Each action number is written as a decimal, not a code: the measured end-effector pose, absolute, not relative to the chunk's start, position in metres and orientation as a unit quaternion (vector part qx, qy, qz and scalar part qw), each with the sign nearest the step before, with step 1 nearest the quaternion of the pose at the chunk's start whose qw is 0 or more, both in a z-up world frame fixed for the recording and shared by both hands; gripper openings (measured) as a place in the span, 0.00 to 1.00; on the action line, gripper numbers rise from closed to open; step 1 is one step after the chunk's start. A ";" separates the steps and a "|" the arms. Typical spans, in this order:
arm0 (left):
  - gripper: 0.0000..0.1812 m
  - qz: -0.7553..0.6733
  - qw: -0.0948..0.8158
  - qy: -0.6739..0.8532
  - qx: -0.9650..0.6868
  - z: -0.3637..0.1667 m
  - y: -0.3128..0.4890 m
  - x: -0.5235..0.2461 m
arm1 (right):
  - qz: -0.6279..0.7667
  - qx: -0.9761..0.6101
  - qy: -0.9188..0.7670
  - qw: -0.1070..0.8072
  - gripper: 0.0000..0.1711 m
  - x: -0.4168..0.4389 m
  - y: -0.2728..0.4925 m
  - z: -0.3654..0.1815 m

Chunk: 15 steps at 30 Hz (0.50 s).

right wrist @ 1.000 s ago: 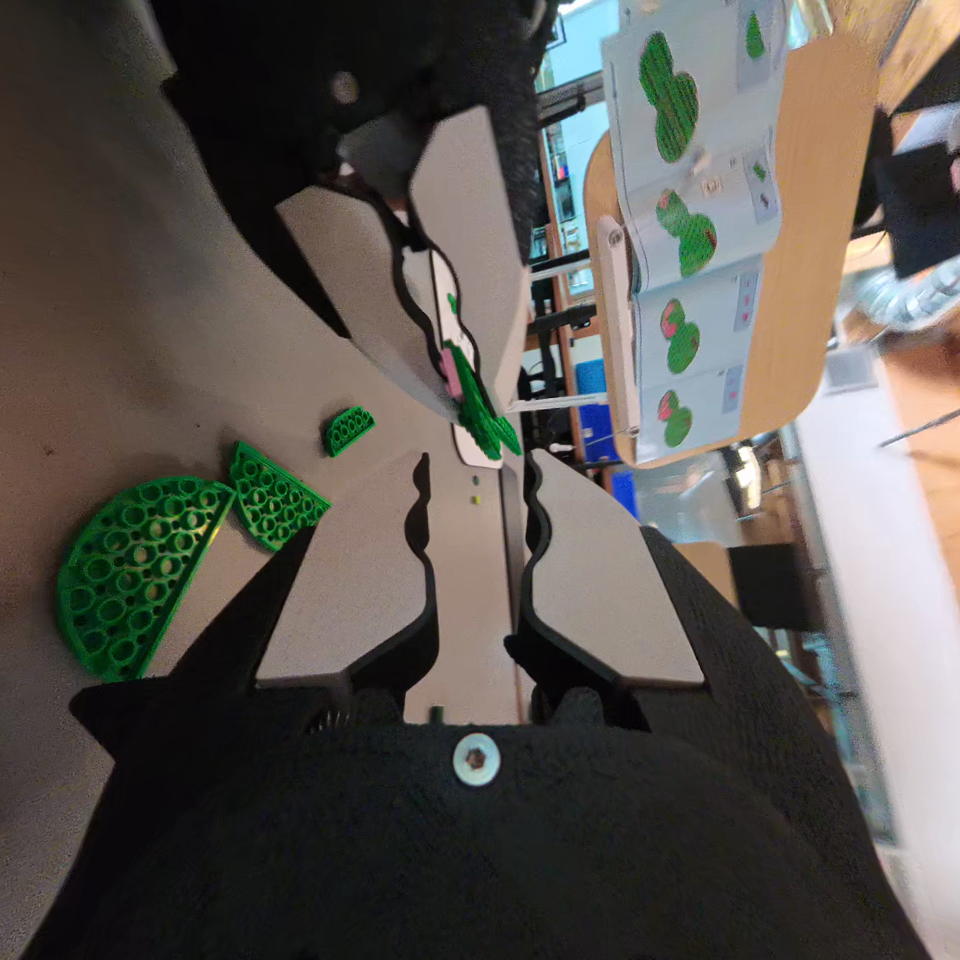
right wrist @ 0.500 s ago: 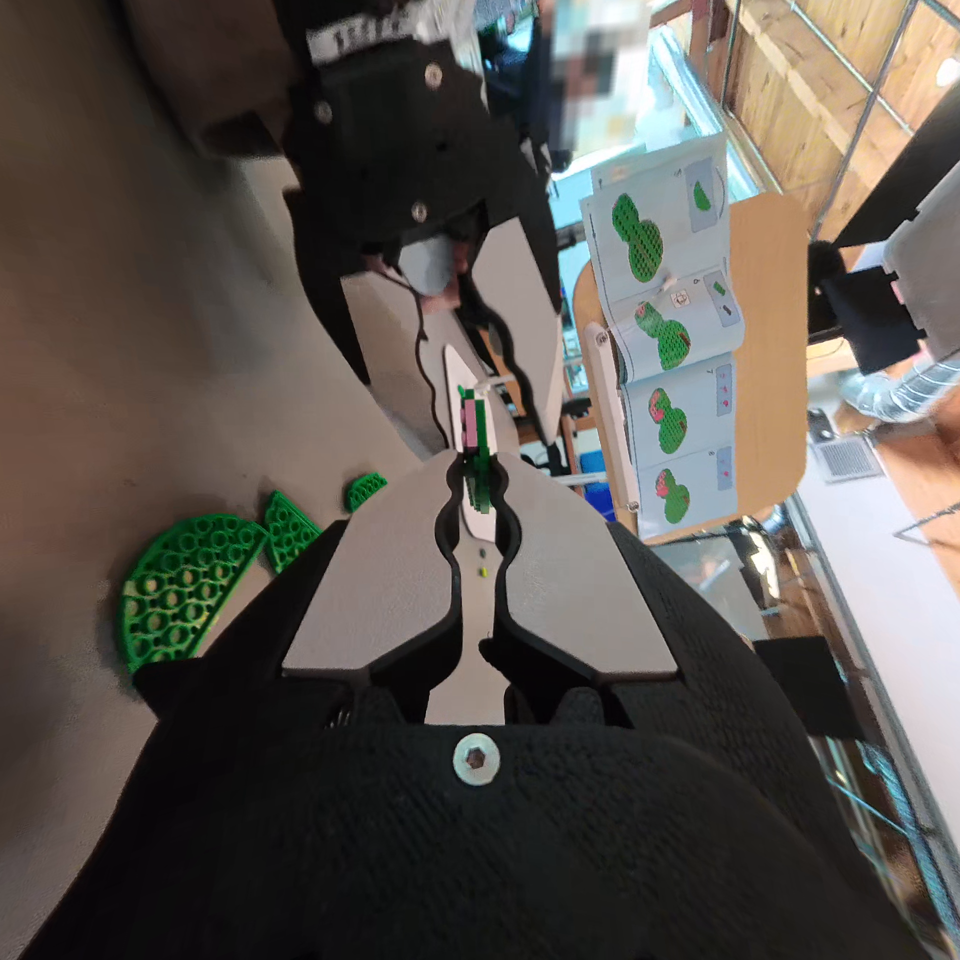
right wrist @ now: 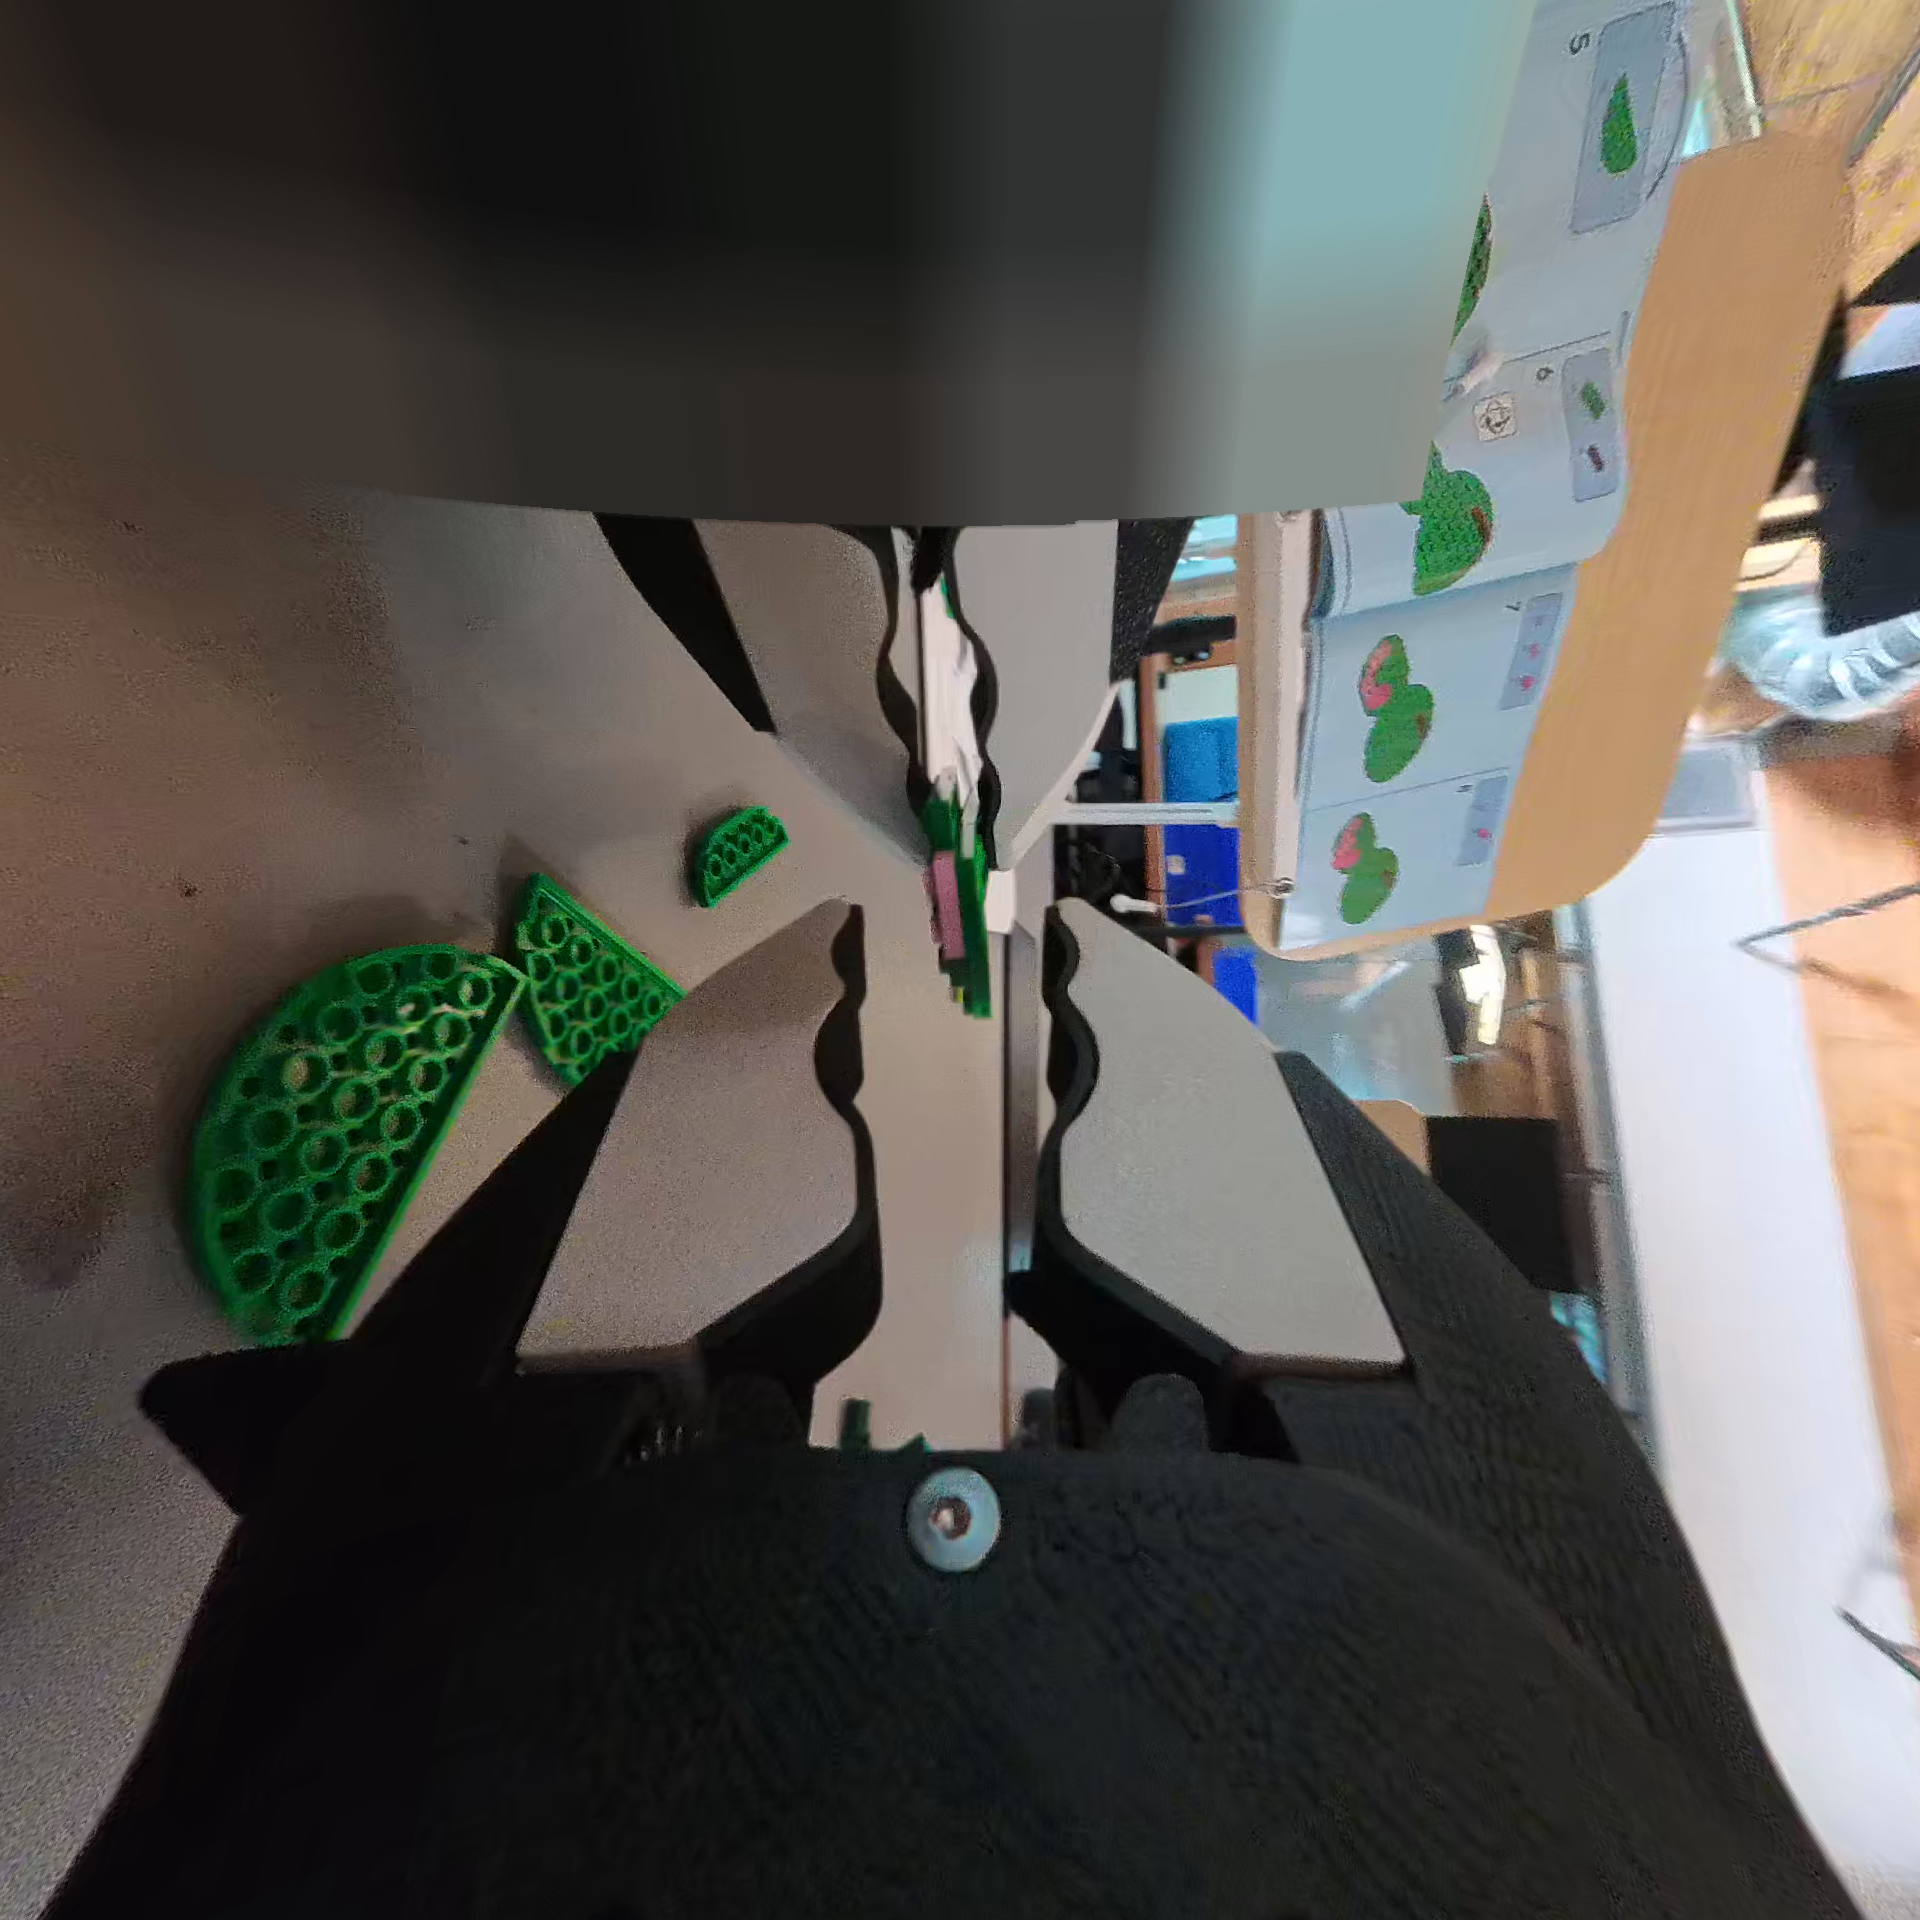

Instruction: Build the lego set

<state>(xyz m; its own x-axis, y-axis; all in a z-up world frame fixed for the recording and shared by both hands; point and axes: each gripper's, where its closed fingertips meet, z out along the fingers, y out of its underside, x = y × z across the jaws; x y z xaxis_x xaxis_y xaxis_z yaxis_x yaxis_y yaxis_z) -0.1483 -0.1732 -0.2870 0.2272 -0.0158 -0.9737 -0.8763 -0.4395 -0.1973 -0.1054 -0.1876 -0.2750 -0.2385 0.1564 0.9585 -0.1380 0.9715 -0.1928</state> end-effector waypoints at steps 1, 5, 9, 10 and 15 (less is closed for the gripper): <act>0.05 0.524 0.415 0.342 -0.661 -0.286 -0.173 -0.143 | 0.113 -0.003 -0.773 0.624 0.14 -0.106 -0.188 -0.274; 0.08 0.523 0.468 0.341 -0.625 -0.273 -0.173 -0.134 | 0.146 -0.004 -0.763 0.629 0.05 -0.104 -0.187 -0.266; 0.17 0.506 0.520 0.349 -0.593 -0.261 -0.174 -0.121 | 0.276 -0.018 -0.766 0.580 0.04 -0.090 -0.190 -0.257; 0.18 0.503 0.527 0.360 -0.583 -0.260 -0.175 -0.115 | 0.297 -0.021 -0.764 0.572 0.04 -0.087 -0.190 -0.255; 0.12 0.511 0.519 0.393 -0.562 -0.266 -0.175 -0.107 | 0.327 -0.022 -0.770 0.548 0.04 -0.082 -0.191 -0.255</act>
<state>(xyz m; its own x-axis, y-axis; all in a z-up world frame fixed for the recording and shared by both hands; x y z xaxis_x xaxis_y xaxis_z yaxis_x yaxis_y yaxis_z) -0.1067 -0.1749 -0.2660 0.1703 0.0881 -0.9814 -0.9712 -0.1536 -0.1823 -0.0822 -0.1909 -0.2550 -0.3987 0.3925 0.8288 -0.3243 0.7851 -0.5277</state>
